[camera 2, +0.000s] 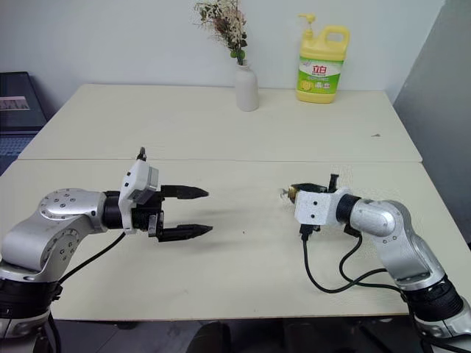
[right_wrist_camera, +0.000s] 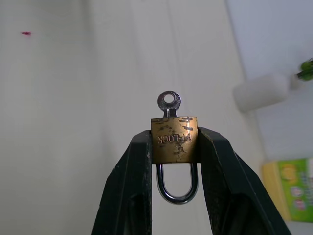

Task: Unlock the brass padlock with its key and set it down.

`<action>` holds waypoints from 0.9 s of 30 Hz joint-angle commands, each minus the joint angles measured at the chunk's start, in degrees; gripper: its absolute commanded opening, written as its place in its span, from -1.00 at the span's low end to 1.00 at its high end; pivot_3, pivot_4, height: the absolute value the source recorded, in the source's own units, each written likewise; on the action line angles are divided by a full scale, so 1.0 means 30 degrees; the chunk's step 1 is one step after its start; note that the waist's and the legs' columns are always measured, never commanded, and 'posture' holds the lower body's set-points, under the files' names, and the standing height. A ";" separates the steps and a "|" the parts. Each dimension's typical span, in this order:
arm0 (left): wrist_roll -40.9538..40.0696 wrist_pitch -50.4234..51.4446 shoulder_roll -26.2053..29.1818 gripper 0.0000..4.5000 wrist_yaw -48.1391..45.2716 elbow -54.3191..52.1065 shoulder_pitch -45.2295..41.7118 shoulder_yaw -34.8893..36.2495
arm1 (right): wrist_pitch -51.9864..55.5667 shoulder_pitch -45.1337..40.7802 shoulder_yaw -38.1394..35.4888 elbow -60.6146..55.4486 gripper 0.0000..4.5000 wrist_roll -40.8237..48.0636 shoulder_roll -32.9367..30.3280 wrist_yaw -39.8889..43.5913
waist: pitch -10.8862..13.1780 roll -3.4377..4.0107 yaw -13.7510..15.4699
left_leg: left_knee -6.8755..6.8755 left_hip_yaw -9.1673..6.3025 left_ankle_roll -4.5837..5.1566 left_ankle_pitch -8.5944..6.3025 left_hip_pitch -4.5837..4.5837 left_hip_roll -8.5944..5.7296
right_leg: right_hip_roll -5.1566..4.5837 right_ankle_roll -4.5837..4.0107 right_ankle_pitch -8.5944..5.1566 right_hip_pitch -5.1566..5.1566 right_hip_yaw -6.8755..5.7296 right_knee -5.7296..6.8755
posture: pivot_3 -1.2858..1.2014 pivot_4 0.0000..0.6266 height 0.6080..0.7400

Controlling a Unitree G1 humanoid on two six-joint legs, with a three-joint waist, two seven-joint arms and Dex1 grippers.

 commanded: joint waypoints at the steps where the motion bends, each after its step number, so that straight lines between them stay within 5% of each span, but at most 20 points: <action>1: -0.0524 0.0388 -0.0355 1.00 0.0461 -0.0241 -0.0809 0.0333 | -0.2826 0.0184 -0.0584 -0.0630 -0.59 -0.2213 0.0101 -0.2944 | 0.0000 0.0000 0.0035 | 0.0000 0.0001 0.0000 0.0000 -0.0003 -0.0001 | 0.0000 -0.0002 0.0001 -0.0001 0.0002 0.0000 | 0.03 -0.52 1.00; 15: -0.3473 0.4430 -0.3107 1.00 0.3831 -0.0621 -0.3917 0.0793 | -0.8106 -0.0418 -0.0108 0.0338 -0.59 -0.2529 0.1316 -0.4997 | -0.0002 -0.0005 0.0086 | 0.0023 -0.0005 -0.0002 0.0002 -0.0001 -0.0005 | 0.0000 -0.0085 0.0049 0.0005 0.0006 0.0034 | 0.03 -0.52 1.00; 27: -0.3307 0.4819 -0.3536 1.00 0.3805 -0.0096 -0.4903 -0.0179 | -0.9352 -0.1281 0.0201 0.1209 -0.59 -0.3007 0.2249 -0.5090 | -0.0003 -0.0005 0.0076 | 0.0028 -0.0021 -0.0007 0.0006 0.0027 -0.0014 | -0.0001 -0.0099 0.0046 0.0007 0.0007 0.0112 | 0.03 -0.52 1.00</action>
